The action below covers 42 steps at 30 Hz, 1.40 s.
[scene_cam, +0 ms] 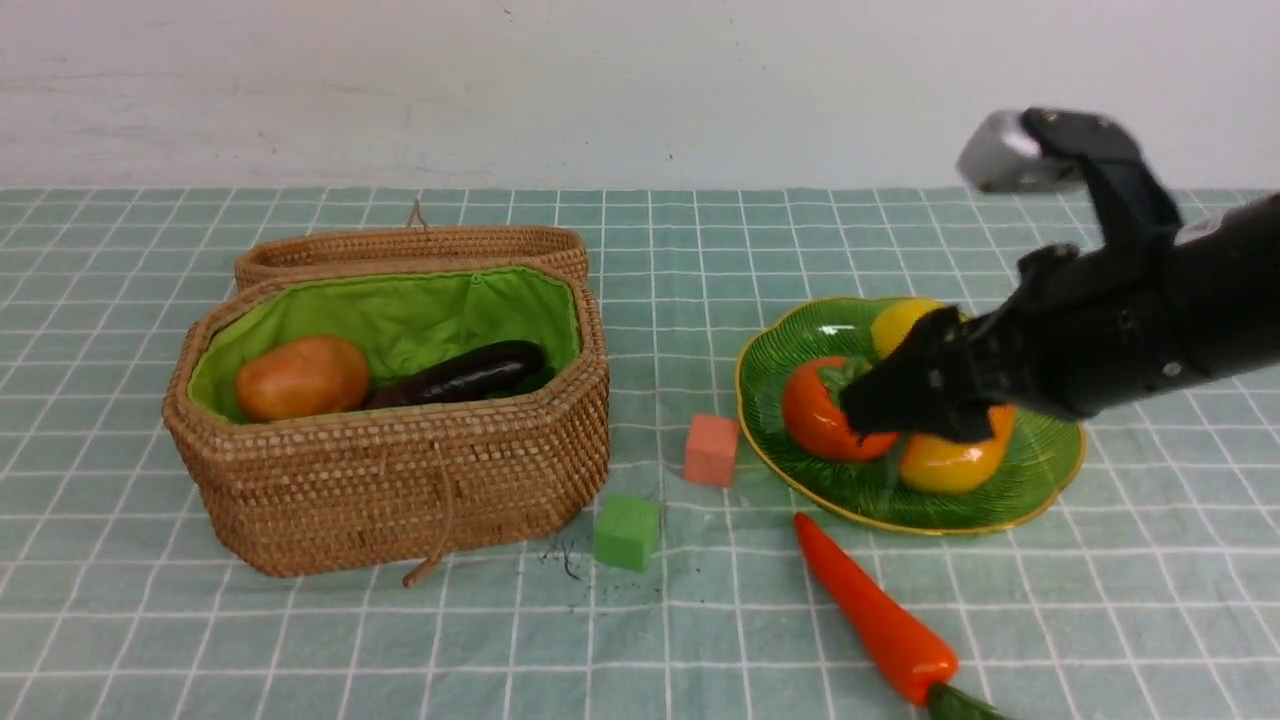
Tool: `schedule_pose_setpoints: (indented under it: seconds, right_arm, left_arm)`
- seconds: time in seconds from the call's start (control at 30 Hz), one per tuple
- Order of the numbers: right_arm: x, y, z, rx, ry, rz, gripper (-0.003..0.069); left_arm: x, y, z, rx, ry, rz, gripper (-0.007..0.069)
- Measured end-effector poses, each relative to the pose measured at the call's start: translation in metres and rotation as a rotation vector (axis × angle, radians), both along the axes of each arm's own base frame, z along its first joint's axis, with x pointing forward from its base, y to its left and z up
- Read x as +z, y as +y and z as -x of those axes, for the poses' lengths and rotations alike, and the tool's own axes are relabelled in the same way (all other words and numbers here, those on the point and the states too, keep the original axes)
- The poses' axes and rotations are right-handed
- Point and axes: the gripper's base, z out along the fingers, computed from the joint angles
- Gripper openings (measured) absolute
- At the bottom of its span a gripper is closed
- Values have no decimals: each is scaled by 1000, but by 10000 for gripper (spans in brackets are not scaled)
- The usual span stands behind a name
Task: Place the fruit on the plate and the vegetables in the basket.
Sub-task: Use the right arm to grab a carrot and put it into the left basket
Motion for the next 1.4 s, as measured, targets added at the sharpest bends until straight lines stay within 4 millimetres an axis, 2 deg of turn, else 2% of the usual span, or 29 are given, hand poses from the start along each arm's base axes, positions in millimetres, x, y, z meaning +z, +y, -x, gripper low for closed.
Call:
schedule_pose_setpoints:
  seconds: [0.13,0.17,0.2,0.3,0.33,0.37,0.4,0.47,0.53,0.6,0.7,0.77,0.9,0.93,0.97,1.0,1.03,1.07,1.2,1.23,1.3,1.33,1.37,1.4]
  right_arm:
    - [-31,8,7,32,65,118,627]
    - [-49,8,7,16,95,180,624]
    - [-53,7,5,9,102,195,624]
    - [-88,4,-7,-72,139,285,611]
    - [-92,4,-8,-74,147,295,610]
    - [-111,5,-16,-113,184,314,593]
    - [-113,5,-16,-112,190,319,591]
    - [-140,7,-22,-119,257,354,548]
    - [-146,8,-25,-118,270,364,474]
    - [-148,7,-27,-117,273,369,369]
    - [-146,7,-28,-130,278,352,374]
    - [-140,10,-27,-125,278,326,374]
    - [-126,32,-16,-10,315,268,374]
    - [-107,48,-14,77,286,225,374]
    - [-105,50,-14,82,286,218,374]
    - [-77,70,-15,173,220,170,374]
    - [-71,74,-17,180,202,156,374]
    - [-45,90,-21,230,127,115,374]
    - [18,135,-36,325,-107,17,374]
    - [20,138,-36,333,-126,13,374]
    - [44,167,-47,379,-302,-25,374]
    - [45,168,-48,379,-306,-27,374]
    - [52,184,-55,392,-411,-36,374]
    - [52,196,-62,391,-474,-33,374]
  left_arm:
    - [0,0,0,0,0,0,183]
    - [0,0,0,0,0,0,183]
    - [0,0,0,0,0,0,183]
    - [0,0,0,0,0,0,186]
    - [0,0,0,0,0,0,186]
    - [0,0,0,0,0,0,187]
    - [0,0,0,0,0,0,188]
    - [0,0,0,0,0,0,192]
    - [0,0,0,0,-1,0,196]
    - [0,0,0,0,-1,0,197]
    - [0,0,0,0,-1,0,201]
    - [0,0,0,0,-1,0,202]
    - [0,0,0,0,-1,0,208]
    - [0,0,0,0,-1,0,211]
    - [0,0,0,0,-1,0,211]
    - [0,0,0,0,-1,0,214]
    - [0,0,0,0,-1,0,214]
    - [0,0,0,0,-1,0,216]
    - [0,0,0,0,-1,0,218]
    - [0,0,0,0,-1,0,218]
    - [0,0,0,0,-1,0,218]
    - [0,0,0,0,-1,0,218]
    - [0,0,0,0,-1,0,218]
    - [0,0,0,0,-1,0,218]
